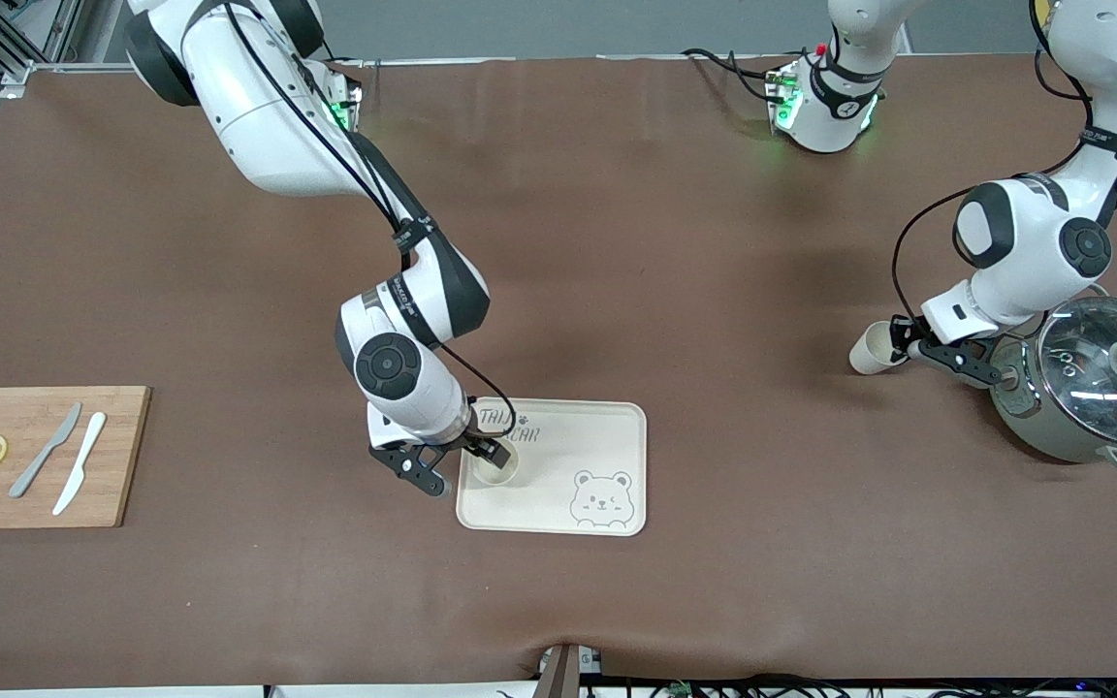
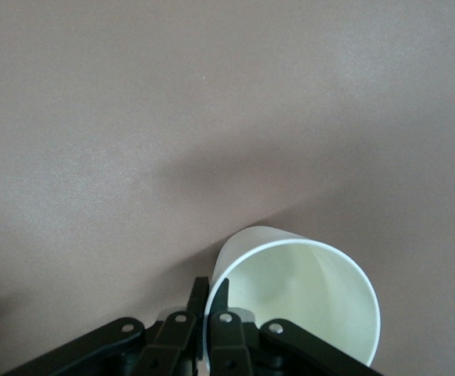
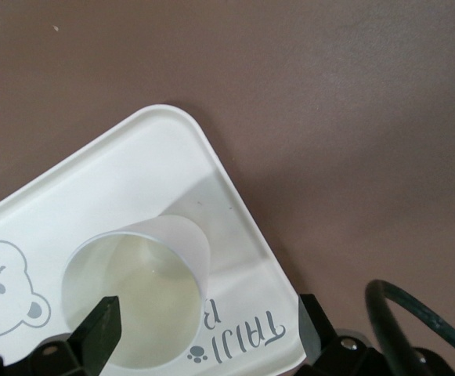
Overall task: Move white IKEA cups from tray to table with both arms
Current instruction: 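Close the right gripper on the second white cup on the tray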
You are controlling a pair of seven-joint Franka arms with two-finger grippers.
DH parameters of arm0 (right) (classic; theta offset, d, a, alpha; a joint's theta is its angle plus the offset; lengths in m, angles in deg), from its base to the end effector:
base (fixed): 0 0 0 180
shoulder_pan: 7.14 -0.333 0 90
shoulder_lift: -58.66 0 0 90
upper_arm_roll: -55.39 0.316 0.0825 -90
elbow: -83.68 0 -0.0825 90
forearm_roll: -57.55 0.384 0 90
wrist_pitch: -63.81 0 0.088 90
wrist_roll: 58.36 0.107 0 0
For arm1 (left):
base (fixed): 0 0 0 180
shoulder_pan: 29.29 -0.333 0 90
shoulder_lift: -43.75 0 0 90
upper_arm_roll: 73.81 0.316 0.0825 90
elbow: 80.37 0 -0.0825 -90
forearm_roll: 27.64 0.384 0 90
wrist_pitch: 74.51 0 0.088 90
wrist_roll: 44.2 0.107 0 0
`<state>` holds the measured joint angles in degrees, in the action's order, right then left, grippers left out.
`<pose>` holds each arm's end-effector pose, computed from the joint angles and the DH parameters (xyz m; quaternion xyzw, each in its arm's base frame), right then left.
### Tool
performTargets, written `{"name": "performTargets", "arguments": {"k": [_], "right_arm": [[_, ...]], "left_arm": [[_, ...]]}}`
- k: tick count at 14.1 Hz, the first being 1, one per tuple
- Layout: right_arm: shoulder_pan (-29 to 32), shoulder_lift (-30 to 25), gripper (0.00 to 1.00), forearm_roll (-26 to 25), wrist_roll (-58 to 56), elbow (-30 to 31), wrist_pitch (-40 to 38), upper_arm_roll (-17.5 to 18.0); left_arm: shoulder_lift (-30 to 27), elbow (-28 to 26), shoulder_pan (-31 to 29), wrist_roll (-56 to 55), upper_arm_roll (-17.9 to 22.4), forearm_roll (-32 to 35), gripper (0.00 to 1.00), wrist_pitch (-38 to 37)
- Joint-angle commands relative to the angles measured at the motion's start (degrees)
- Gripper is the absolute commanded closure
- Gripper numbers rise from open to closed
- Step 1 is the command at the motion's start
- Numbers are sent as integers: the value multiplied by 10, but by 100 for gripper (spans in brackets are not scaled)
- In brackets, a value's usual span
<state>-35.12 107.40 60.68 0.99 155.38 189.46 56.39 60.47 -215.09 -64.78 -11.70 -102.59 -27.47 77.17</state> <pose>0.6675 0.3679 0.2575 -0.9588 0.2790 -0.0122 0.0527 0.5157 0.0550 0.2262 0.9743 -0.2138 0.0418 0.0578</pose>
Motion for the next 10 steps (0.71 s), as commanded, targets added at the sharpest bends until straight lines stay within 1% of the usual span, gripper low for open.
{"name": "performTargets", "arguments": {"k": [1, 2, 4, 5, 6, 10], "right_arm": [[1, -1, 0, -17, 13, 8, 4, 0], [0, 2, 0, -17, 13, 8, 7, 1], [-1, 9, 0, -17, 13, 9, 17, 0], [-1, 14, 0, -17, 13, 8, 21, 0], [-1, 17, 0, -18, 13, 8, 23, 0], [-2, 21, 0, -17, 12, 8, 30, 0]], "left_arm": [[0, 0, -1, 7, -4, -3, 90, 12], [1, 0, -1, 6, -4, -3, 81, 13], [3, 0, -1, 6, -4, -3, 79, 14], [2, 0, -1, 5, -4, -3, 75, 14], [2, 0, -1, 5, -4, -3, 72, 14], [2, 0, -1, 5, -4, -3, 68, 18]]}}
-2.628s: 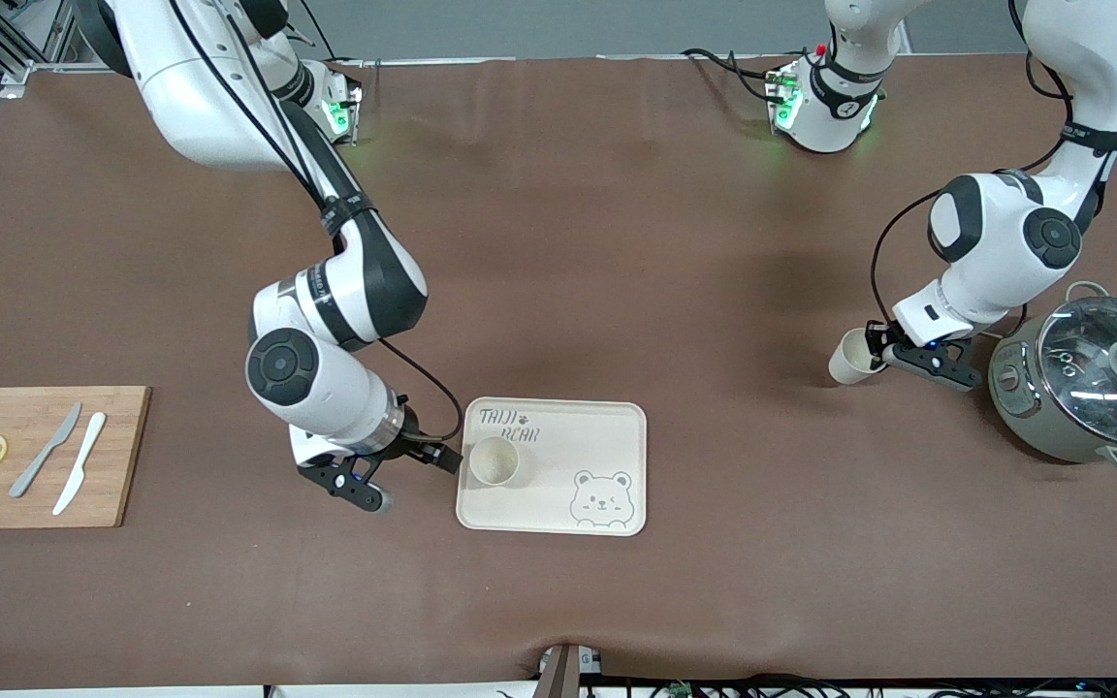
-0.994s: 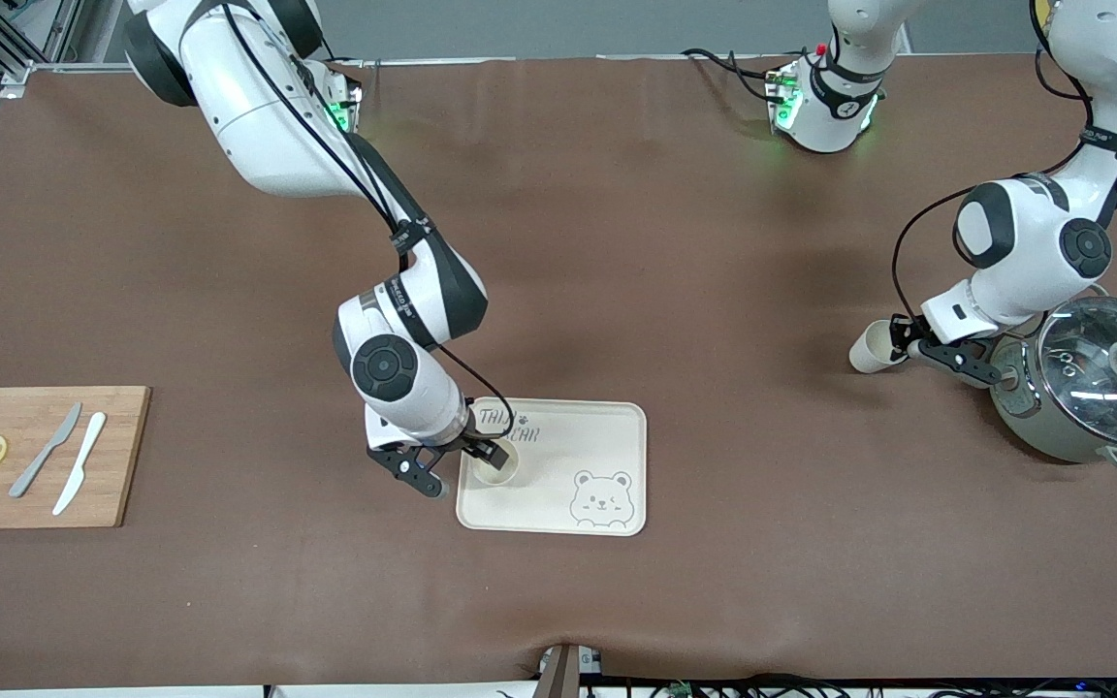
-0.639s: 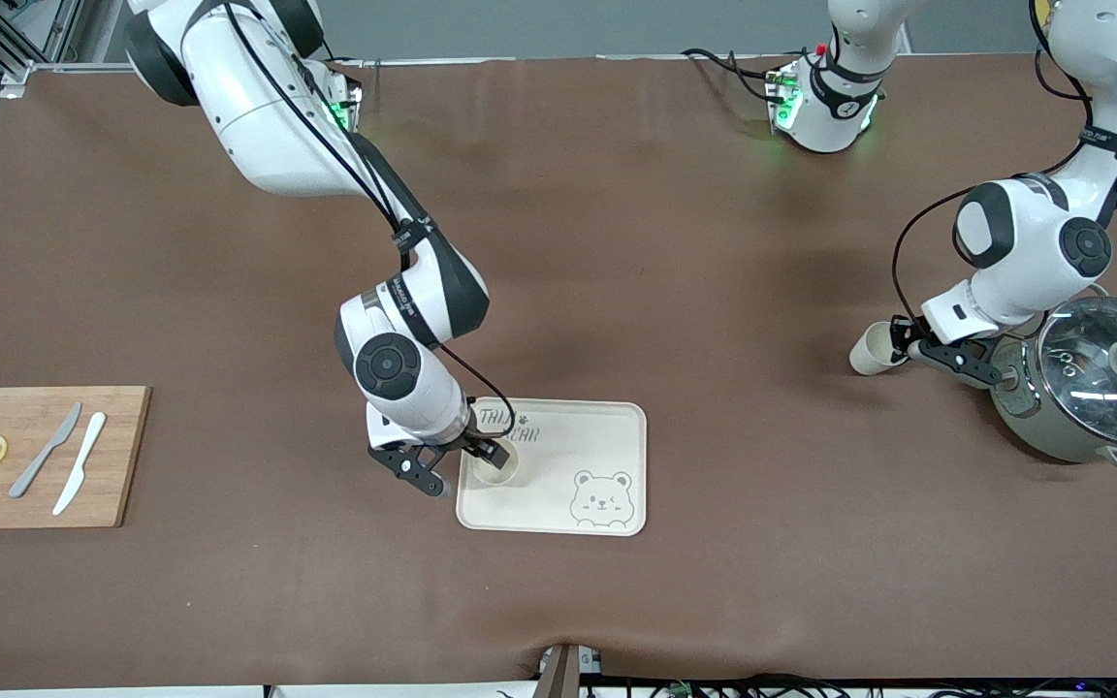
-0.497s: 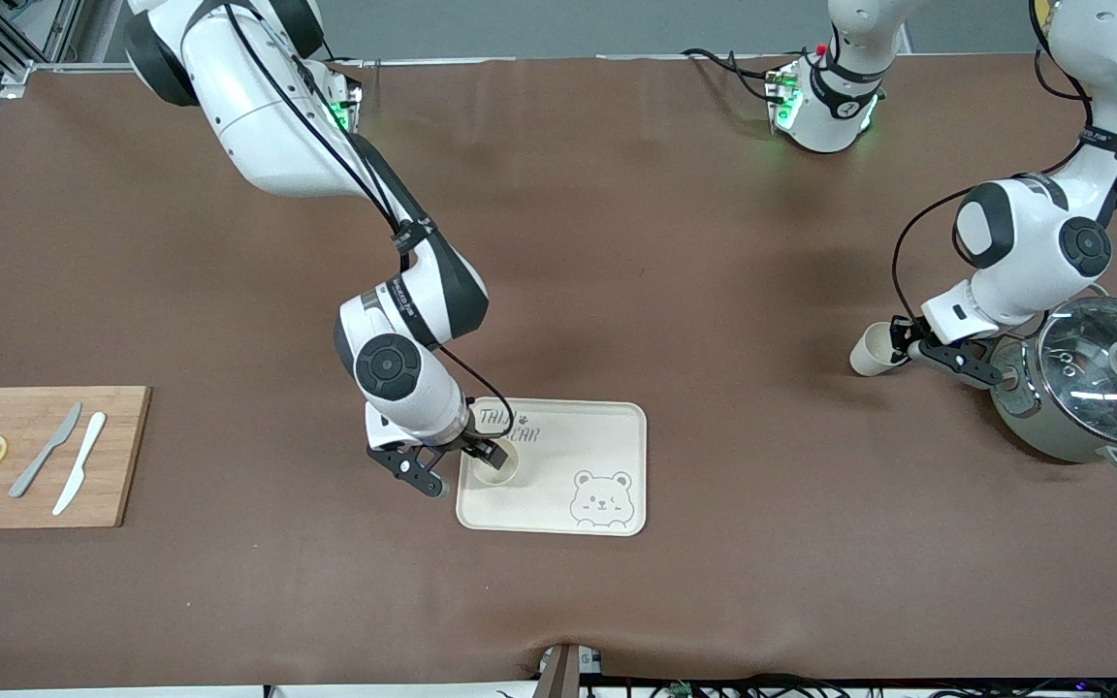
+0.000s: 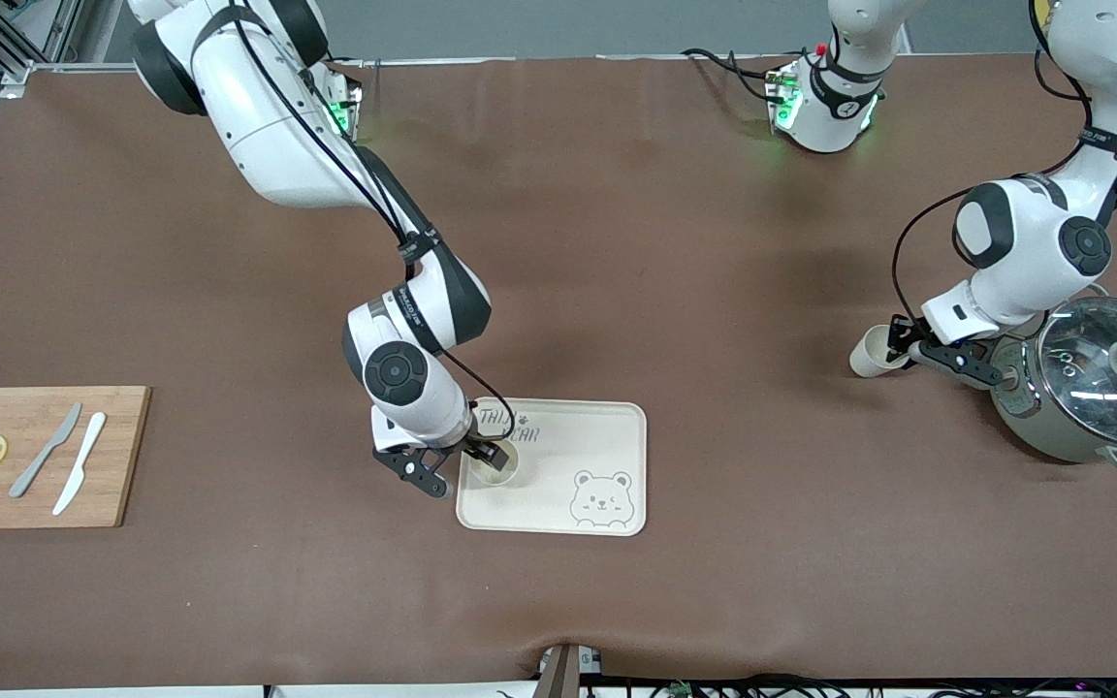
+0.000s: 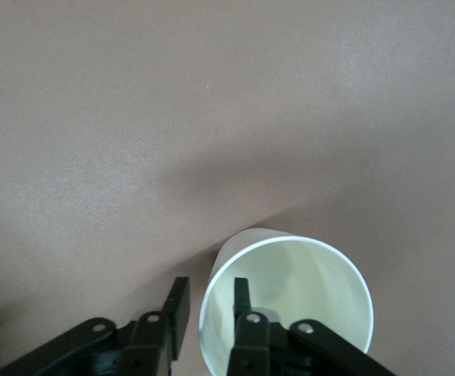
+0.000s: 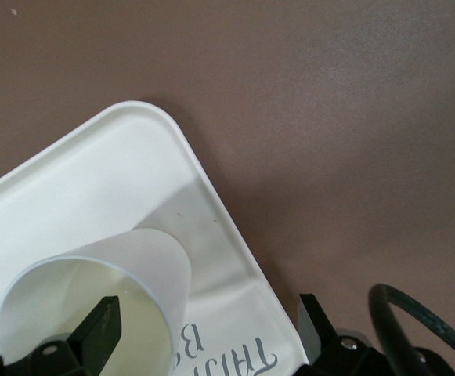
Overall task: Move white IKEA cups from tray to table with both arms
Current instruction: 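Close the right gripper on the second white cup on the tray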
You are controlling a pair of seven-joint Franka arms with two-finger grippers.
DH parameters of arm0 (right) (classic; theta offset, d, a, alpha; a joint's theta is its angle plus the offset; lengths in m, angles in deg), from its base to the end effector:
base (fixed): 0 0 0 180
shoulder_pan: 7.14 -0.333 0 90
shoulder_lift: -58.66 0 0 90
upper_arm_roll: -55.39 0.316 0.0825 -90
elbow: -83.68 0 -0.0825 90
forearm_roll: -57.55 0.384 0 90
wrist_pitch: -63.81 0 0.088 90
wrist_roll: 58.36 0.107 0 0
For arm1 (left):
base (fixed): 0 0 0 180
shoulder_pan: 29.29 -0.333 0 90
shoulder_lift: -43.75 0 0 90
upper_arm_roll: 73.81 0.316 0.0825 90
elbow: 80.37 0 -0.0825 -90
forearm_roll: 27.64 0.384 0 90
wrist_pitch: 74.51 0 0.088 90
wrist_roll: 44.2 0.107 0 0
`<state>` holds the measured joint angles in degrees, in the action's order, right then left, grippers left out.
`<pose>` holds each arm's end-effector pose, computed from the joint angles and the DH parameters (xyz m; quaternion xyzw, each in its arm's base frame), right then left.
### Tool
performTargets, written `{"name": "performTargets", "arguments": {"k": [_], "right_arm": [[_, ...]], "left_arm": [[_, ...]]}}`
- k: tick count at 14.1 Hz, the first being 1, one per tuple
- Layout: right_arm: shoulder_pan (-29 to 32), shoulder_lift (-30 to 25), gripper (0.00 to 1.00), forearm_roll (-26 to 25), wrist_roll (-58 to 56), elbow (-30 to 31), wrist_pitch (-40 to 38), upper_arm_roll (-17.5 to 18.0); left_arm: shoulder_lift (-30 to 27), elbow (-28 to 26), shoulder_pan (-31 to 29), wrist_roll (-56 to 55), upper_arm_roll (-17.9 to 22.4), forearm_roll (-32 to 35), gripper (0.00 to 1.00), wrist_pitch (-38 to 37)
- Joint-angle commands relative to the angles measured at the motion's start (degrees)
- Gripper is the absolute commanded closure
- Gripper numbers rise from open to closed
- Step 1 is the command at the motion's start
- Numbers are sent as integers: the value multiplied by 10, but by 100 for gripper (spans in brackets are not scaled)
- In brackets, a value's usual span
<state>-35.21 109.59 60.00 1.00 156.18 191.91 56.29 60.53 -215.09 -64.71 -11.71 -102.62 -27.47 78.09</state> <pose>0.6655 0.3664 0.2260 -0.9598 0.2769 -0.0130 0.0451 0.5173 0.0544 0.2273 0.9740 -0.2139 0.0489 0.0556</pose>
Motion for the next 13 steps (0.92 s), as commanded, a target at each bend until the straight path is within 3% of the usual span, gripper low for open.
{"name": "performTargets", "arguments": {"k": [1, 3, 5, 7, 8, 12, 13], "right_arm": [[-2, 0, 0, -10, 12, 0, 6, 1], [-2, 0, 0, -10, 13, 0, 6, 1], [-2, 0, 16, -10, 13, 0, 6, 1], [-2, 0, 39, -10, 14, 0, 6, 1], [-2, 0, 43, -10, 14, 0, 6, 1], [-4, 0, 79, -9, 14, 0, 6, 1], [-4, 0, 81, -10, 14, 0, 6, 1]], "left_arm": [[1, 0, -3, 5, -4, -3, 68, 9], [1, 0, -3, 5, -4, -3, 67, 9], [1, 0, -2, 5, -4, -3, 65, 9], [-5, 0, -3, 4, -4, -3, 65, 8], [-11, 0, -3, 0, -5, -3, 65, 3], [-32, 3, -3, -12, -8, -2, 65, -26], [-35, 3, -3, -13, -9, -2, 65, -34]]}}
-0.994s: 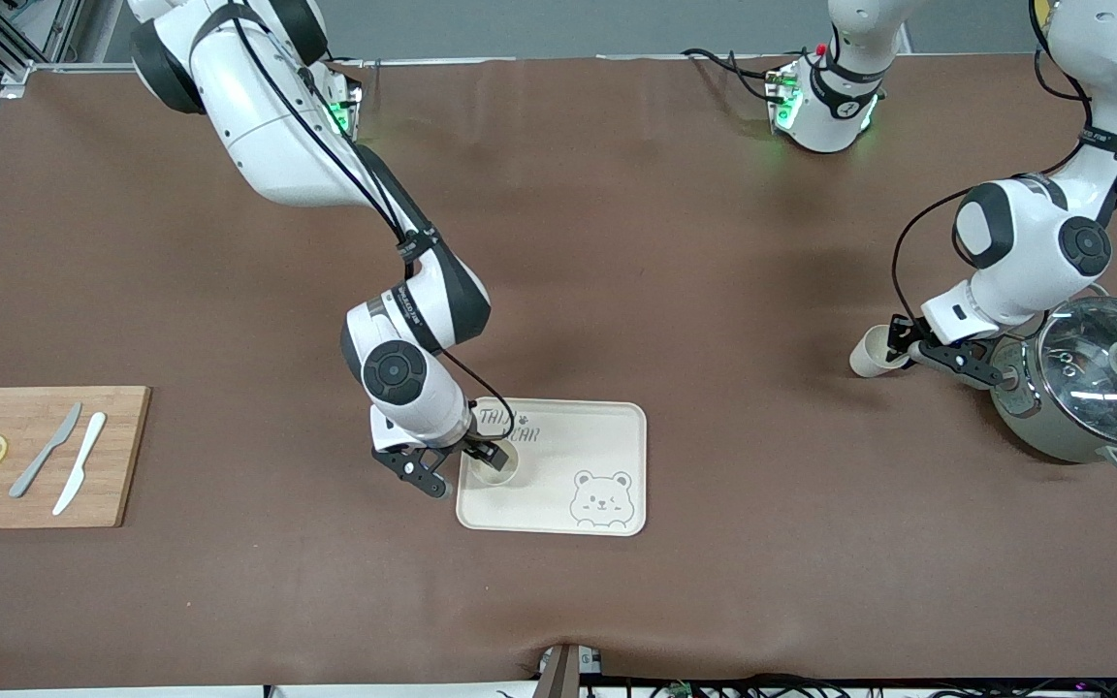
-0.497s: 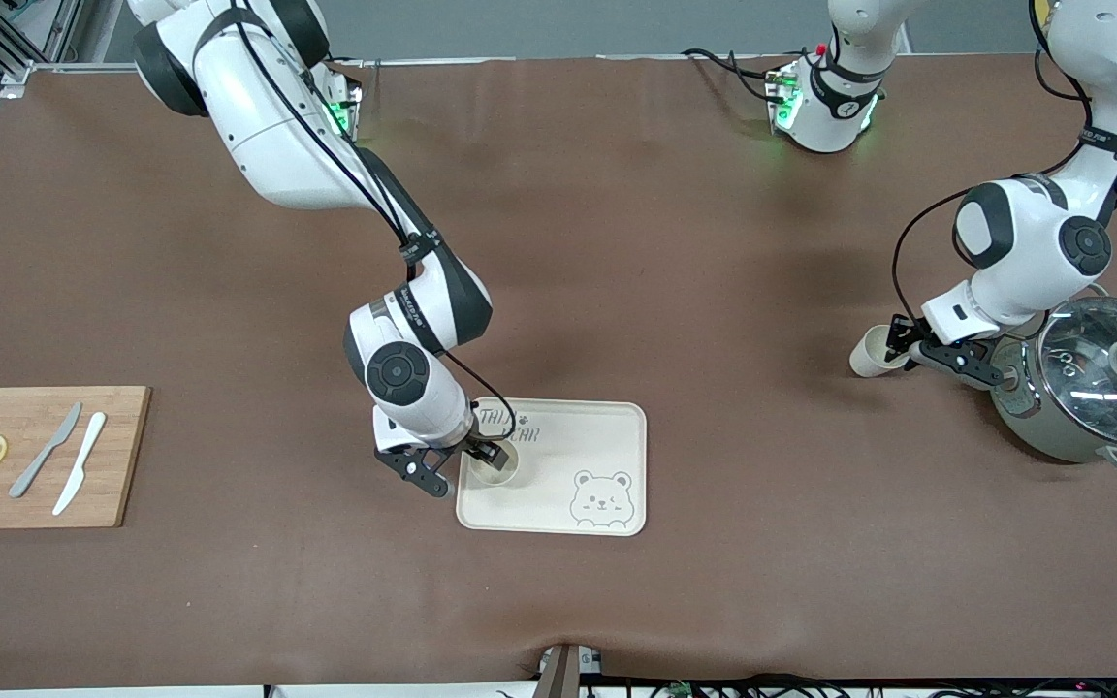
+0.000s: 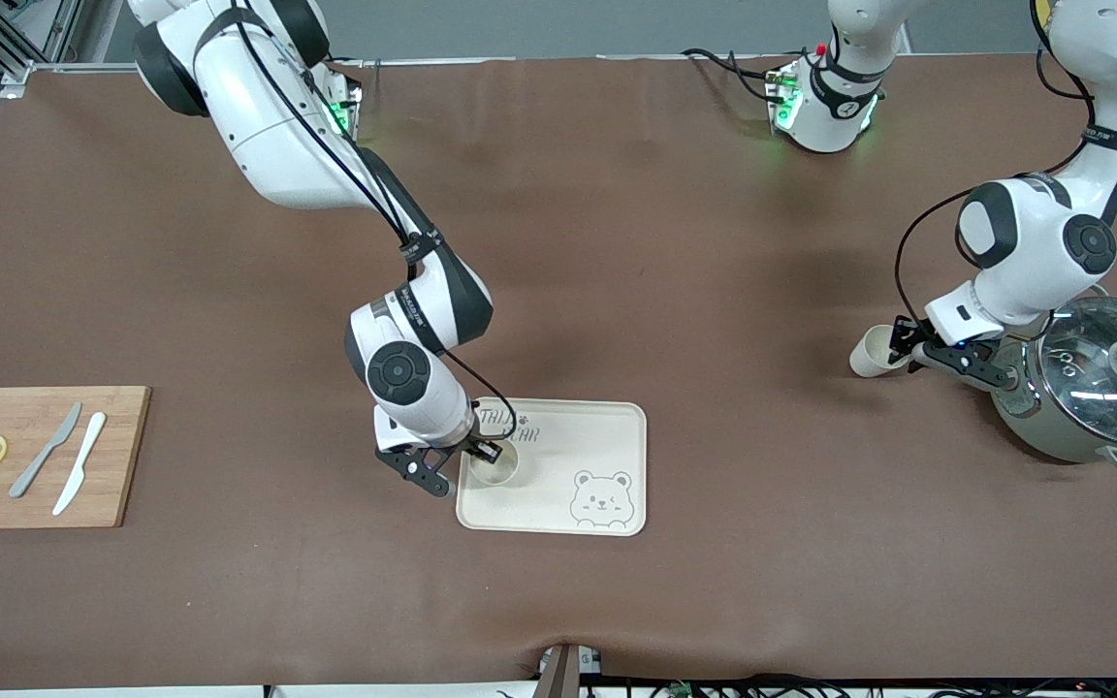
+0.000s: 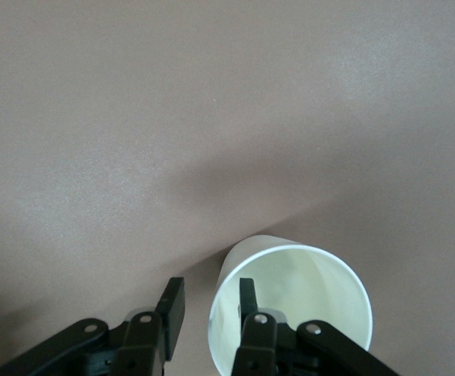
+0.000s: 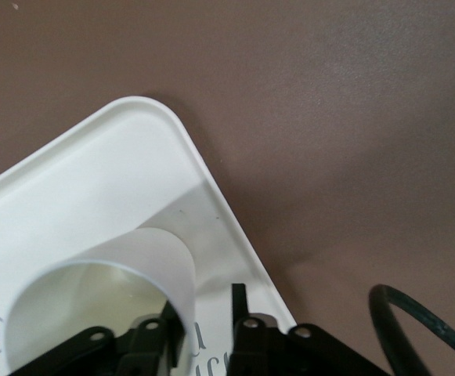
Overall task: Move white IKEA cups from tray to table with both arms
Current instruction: 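Open the left gripper off the cup while the right gripper lifts its cup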
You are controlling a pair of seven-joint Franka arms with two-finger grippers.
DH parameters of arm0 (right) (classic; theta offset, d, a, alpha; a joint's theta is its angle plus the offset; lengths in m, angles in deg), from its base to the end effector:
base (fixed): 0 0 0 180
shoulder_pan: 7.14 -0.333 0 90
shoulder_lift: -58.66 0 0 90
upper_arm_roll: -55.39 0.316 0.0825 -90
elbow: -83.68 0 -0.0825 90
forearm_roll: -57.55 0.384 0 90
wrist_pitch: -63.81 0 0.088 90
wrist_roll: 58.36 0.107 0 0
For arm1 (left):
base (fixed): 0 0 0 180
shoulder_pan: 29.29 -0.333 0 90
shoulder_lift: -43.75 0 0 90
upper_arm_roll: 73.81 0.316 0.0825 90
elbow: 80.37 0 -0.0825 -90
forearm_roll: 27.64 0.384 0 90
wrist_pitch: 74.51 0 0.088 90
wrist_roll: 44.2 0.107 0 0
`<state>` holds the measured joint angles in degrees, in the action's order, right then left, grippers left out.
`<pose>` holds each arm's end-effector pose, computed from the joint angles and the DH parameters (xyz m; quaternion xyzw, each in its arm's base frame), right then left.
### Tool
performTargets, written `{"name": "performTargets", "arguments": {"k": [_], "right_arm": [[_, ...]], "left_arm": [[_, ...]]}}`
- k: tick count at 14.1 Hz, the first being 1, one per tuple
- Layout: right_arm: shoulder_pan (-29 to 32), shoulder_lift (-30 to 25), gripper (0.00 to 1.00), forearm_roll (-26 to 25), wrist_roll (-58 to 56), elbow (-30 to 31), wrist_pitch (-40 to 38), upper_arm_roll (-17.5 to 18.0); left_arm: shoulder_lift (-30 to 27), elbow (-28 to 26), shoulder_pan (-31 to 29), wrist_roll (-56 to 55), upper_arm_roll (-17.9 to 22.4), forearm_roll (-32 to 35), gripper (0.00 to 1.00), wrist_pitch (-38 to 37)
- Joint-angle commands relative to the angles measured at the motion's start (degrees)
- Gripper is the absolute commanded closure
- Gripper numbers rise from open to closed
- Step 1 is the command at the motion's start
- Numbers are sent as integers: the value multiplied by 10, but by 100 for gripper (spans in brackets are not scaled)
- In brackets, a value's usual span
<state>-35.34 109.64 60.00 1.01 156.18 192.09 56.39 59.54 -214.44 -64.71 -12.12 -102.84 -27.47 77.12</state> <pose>0.6644 0.3688 0.2257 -0.9601 0.2754 -0.0133 0.0464 0.5216 0.0541 0.2379 0.9743 -0.2130 0.0522 0.0508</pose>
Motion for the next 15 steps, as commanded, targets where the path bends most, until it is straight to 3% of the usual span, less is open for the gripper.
{"name": "performTargets", "arguments": {"k": [1, 4, 10, 13, 14, 15], "right_arm": [[-4, -1, 89, -10, 14, 0, 4, 0], [-3, -1, 100, -8, 14, 0, 3, 0], [-3, -2, 100, -8, 13, -1, 1, 0], [8, -18, 100, -6, 6, -7, -35, 0], [8, -20, 100, -7, 4, -18, -69, 0], [10, -22, 100, -7, 3, -35, -100, -1]], "left_arm": [[-32, -4, -3, -10, -9, -2, 65, -29], [-46, -4, -3, -21, -15, -2, 65, -43], [-91, 0, -3, -36, -28, -3, 65, -102], [-103, 7, -3, -36, -28, -3, 65, -122], [-107, 13, -3, -35, -28, -3, 59, -134], [-108, 19, -3, -33, -29, -3, 38, -142]]}}
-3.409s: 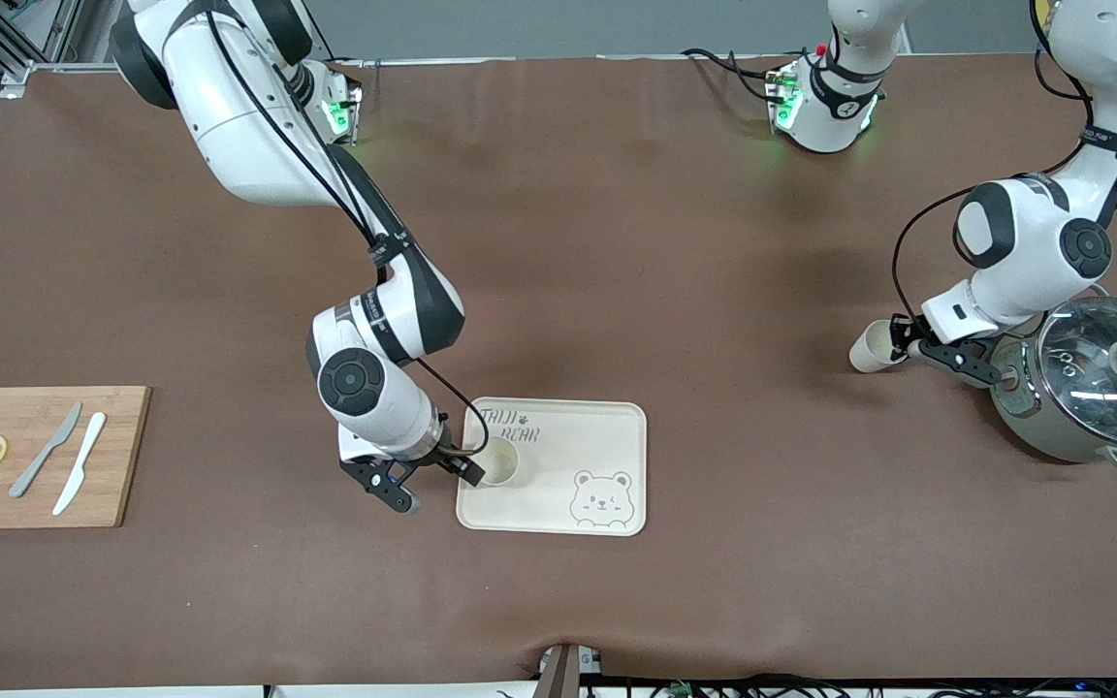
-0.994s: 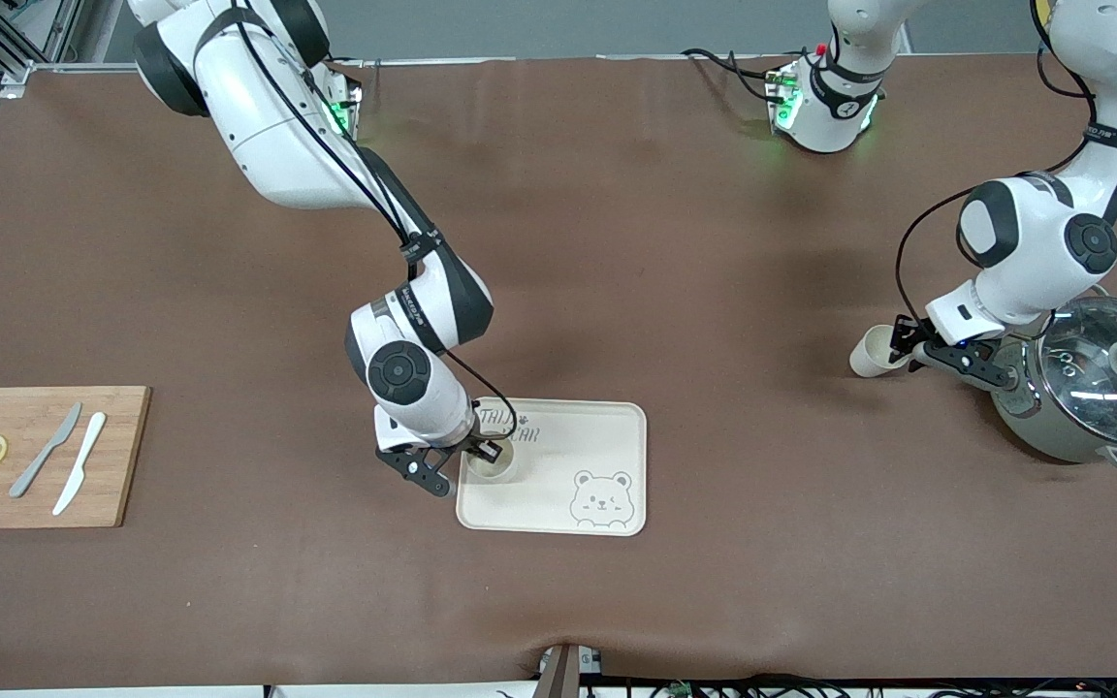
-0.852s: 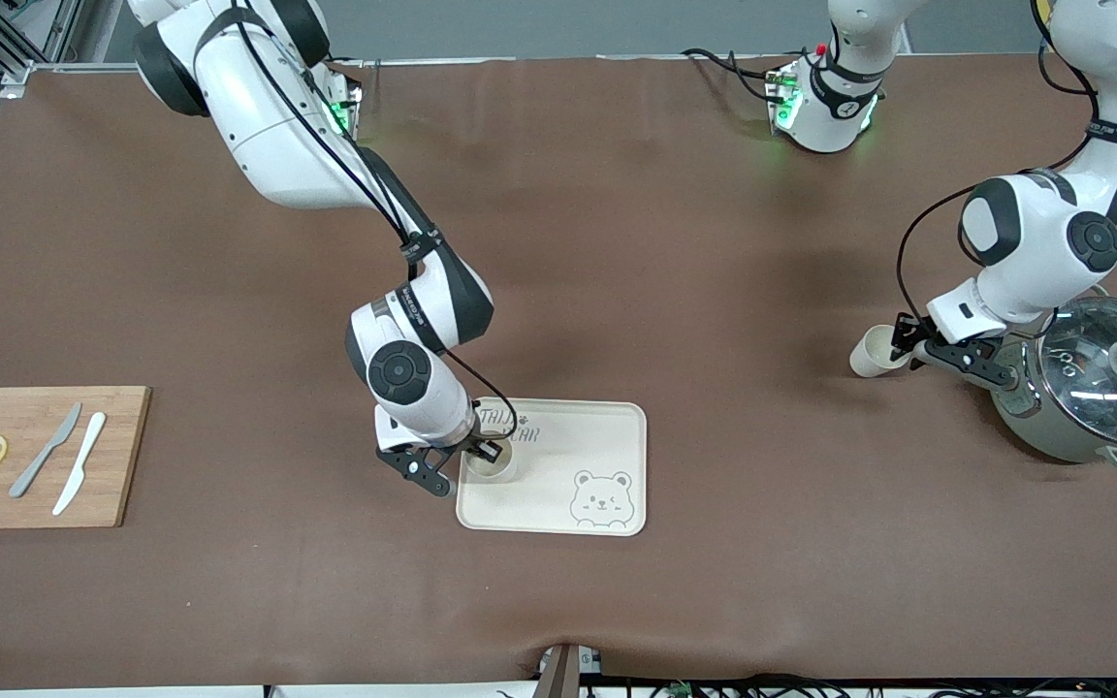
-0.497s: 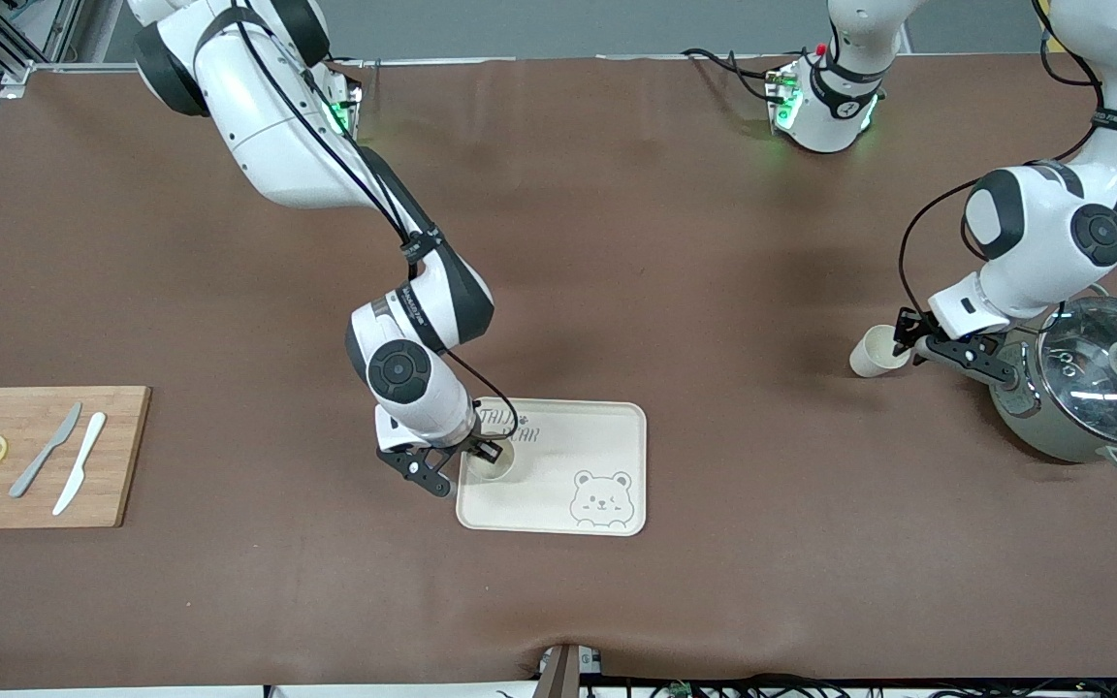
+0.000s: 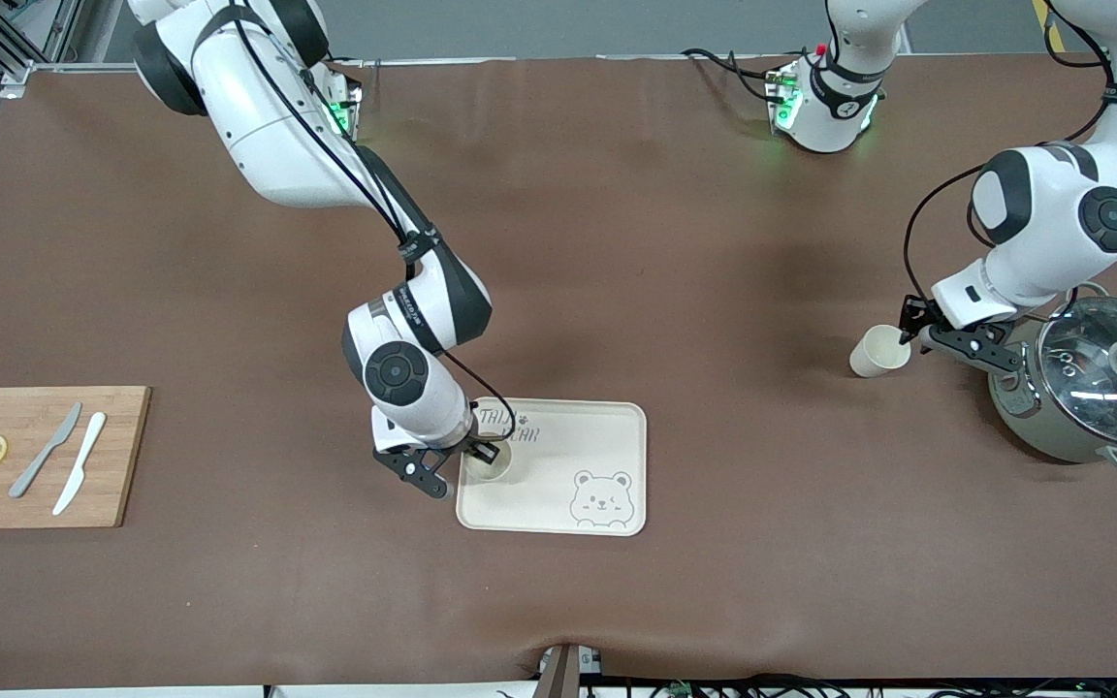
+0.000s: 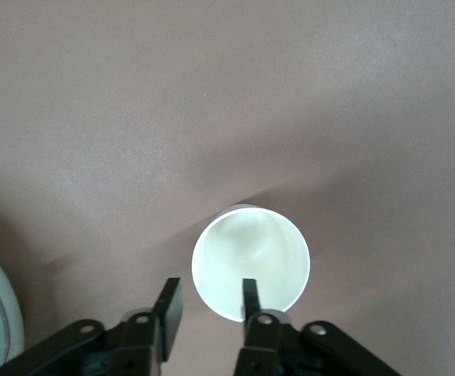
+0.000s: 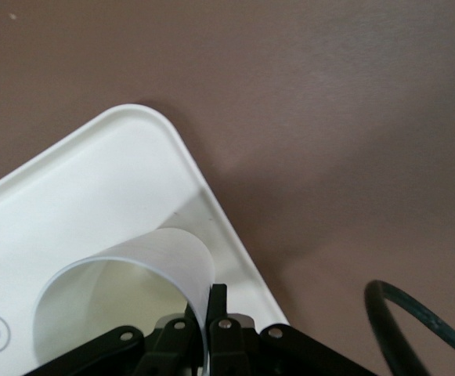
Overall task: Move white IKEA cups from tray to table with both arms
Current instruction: 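Open the left gripper off the cup while the right gripper lifts its cup, then carry the cup toward the cutting board while the left gripper withdraws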
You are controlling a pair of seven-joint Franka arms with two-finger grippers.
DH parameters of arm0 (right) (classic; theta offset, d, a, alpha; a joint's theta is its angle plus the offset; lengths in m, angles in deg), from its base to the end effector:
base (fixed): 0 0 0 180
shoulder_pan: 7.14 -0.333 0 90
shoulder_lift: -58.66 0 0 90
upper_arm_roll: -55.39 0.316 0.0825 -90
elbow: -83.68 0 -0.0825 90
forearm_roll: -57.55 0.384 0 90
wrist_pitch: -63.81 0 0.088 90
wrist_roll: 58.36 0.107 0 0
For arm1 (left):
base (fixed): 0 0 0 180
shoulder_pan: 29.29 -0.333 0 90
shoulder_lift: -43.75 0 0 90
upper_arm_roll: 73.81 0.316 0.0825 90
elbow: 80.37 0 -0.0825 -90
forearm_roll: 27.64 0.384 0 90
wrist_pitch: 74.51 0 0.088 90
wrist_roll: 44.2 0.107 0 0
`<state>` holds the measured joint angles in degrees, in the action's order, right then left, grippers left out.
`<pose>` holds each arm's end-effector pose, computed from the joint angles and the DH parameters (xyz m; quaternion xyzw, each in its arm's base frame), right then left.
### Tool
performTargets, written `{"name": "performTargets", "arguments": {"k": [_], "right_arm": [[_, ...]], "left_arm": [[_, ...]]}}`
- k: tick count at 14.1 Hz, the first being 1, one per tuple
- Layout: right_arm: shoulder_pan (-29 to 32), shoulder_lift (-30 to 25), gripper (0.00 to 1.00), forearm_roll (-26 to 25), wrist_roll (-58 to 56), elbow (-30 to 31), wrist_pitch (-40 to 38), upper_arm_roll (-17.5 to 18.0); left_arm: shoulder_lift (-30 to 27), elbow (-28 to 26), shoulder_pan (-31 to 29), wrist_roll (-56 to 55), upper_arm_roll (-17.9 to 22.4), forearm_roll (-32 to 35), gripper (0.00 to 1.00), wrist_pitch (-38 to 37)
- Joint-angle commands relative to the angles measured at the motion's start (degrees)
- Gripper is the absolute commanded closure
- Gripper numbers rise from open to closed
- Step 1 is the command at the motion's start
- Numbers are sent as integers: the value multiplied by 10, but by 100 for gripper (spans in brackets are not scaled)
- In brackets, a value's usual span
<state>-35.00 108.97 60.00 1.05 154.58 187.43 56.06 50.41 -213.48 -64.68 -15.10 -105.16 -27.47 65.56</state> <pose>0.6676 0.3622 0.2398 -0.9597 0.2793 0.0005 0.0308 0.5175 0.0361 0.2997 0.9759 -0.2162 0.0190 0.0248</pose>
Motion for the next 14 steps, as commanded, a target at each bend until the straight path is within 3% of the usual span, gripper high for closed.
{"name": "performTargets", "arguments": {"k": [1, 2, 4, 7, 8, 14], "right_arm": [[11, -16, 100, -7, 3, -32, -82, 4], [11, -27, 100, -5, 3, -43, -108, 5], [12, -48, 100, -2, 1, -59, -162, 7], [41, -100, 100, 15, -48, -65, -240, 12], [61, -127, 100, 29, -90, -64, -270, 10], [191, -213, 100, 34, -390, -57, -397, 4]], "left_arm": [[-17, 13, -3, -4, -6, -3, 38, -30], [-17, 16, -3, -4, -6, -3, 35, -30], [-18, 24, -4, -6, -6, -3, 16, -30], [-21, 41, -5, -22, -5, -3, 15, -34], [-22, 46, -5, -31, -5, -3, 1, -34], [-3, 96, -5, -54, -4, -3, 0, -34]]}}
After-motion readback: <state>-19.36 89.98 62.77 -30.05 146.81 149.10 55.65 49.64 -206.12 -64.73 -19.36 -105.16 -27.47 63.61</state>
